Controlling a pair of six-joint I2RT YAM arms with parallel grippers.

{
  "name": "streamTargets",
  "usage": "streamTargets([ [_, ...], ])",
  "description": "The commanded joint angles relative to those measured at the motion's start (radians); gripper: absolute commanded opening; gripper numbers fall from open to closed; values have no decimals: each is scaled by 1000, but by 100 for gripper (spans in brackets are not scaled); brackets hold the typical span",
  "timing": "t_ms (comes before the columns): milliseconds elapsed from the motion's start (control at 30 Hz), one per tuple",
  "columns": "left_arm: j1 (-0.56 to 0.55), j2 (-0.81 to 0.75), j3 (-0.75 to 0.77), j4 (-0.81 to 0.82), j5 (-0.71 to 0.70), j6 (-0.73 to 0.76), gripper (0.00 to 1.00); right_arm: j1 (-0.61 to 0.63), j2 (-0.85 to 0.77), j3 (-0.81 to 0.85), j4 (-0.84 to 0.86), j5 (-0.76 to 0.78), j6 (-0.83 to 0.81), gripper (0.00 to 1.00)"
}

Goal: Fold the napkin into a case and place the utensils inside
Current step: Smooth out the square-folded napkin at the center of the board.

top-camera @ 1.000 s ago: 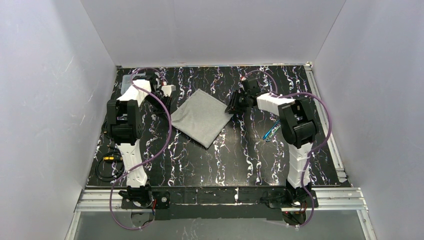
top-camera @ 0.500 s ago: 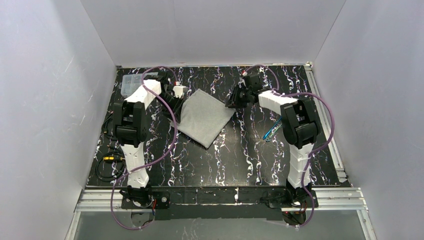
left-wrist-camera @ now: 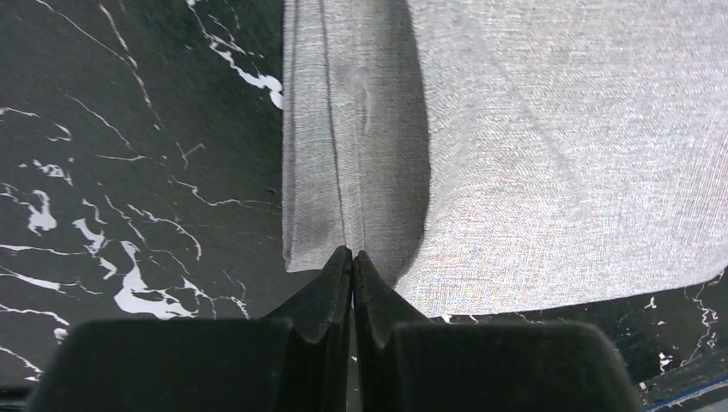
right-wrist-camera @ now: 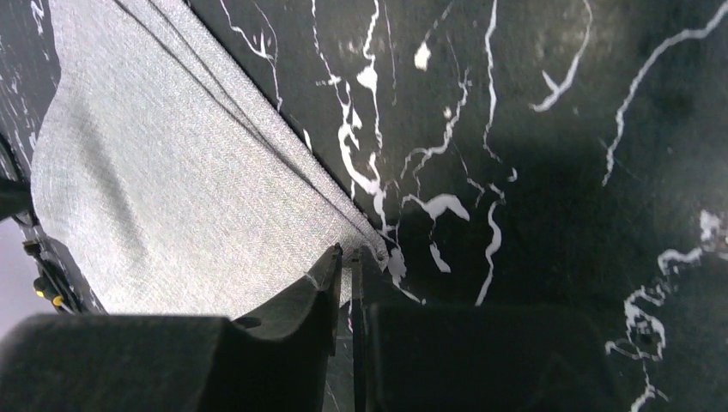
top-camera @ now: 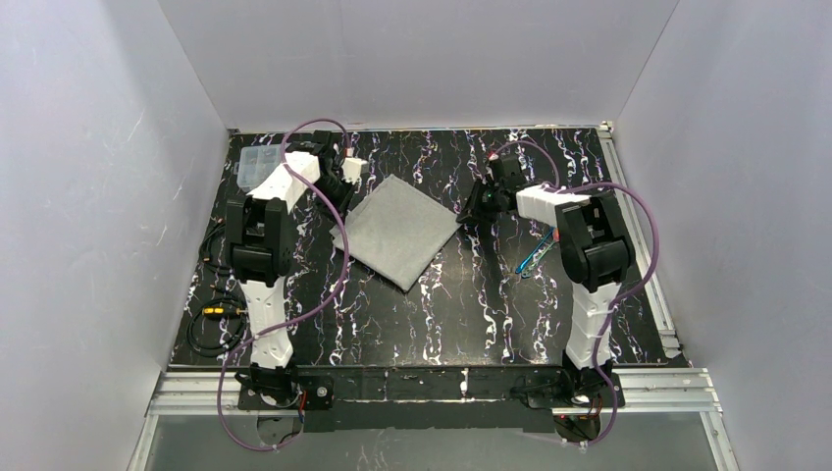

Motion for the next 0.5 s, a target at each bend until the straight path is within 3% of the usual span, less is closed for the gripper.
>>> streamTargets([
  [0,-9,17,54,-1,-32,-5,0,-5,-75,-59,-3,43,-20,18],
  [167,-16,30,76,6,-70,-2,0,-12,-124,-98,7,73,-14,18],
  [267,-17,21,88,5,-69,-8,0,-12,-166,-106,20,89,-9,28],
  [467,-17,-4,170,-86,-1,-11,16,0,-173,-38,42,68,-2,42],
])
